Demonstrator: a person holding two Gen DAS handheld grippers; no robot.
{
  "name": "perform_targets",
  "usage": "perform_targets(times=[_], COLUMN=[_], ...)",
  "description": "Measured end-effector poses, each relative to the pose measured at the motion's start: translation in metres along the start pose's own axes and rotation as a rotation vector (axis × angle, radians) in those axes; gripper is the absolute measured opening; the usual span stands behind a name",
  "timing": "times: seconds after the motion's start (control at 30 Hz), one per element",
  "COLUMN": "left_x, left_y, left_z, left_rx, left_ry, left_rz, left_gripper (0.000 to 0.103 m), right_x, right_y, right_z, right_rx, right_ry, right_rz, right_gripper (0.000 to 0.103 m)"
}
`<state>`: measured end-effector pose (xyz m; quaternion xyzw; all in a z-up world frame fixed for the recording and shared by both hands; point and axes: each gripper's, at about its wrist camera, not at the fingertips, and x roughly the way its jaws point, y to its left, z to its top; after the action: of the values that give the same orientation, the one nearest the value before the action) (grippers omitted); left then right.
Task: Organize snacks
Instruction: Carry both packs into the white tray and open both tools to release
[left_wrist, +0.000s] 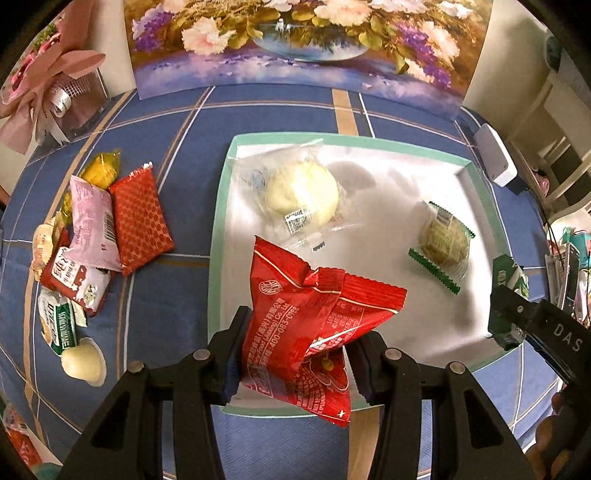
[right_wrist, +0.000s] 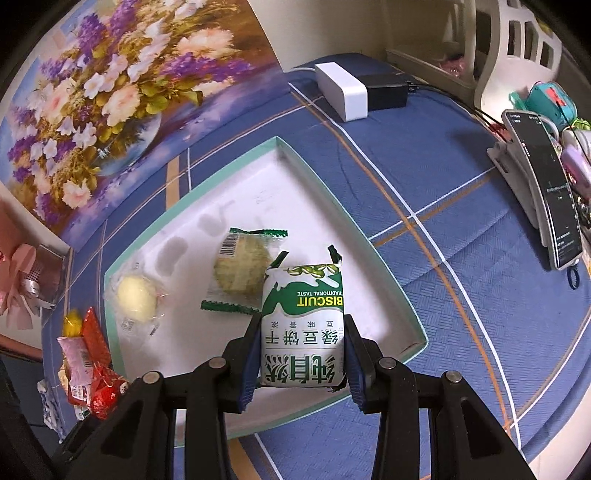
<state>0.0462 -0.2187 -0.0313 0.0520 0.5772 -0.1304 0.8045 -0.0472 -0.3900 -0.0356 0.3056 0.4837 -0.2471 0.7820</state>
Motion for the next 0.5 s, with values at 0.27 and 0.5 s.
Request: perform_targets(times=[0.27, 0.5], left_x=[0.018, 0.037], left_y=[0.001, 0.001], left_z=[-0.001, -0.003], left_rx=[0.005, 0.009], left_ry=[0.042, 0.078], left_rz=[0.013, 0.028], left_gripper=[0.051, 0.051], right_x=[0.015, 0.027], right_y=[0.006, 0.006], right_z=[-0.004, -0.008], right_rx=[-0.025, -0.033], right_ry=[0.035, 0.063], right_rz=[-0.018, -0.038], right_gripper=[0.042, 0.042])
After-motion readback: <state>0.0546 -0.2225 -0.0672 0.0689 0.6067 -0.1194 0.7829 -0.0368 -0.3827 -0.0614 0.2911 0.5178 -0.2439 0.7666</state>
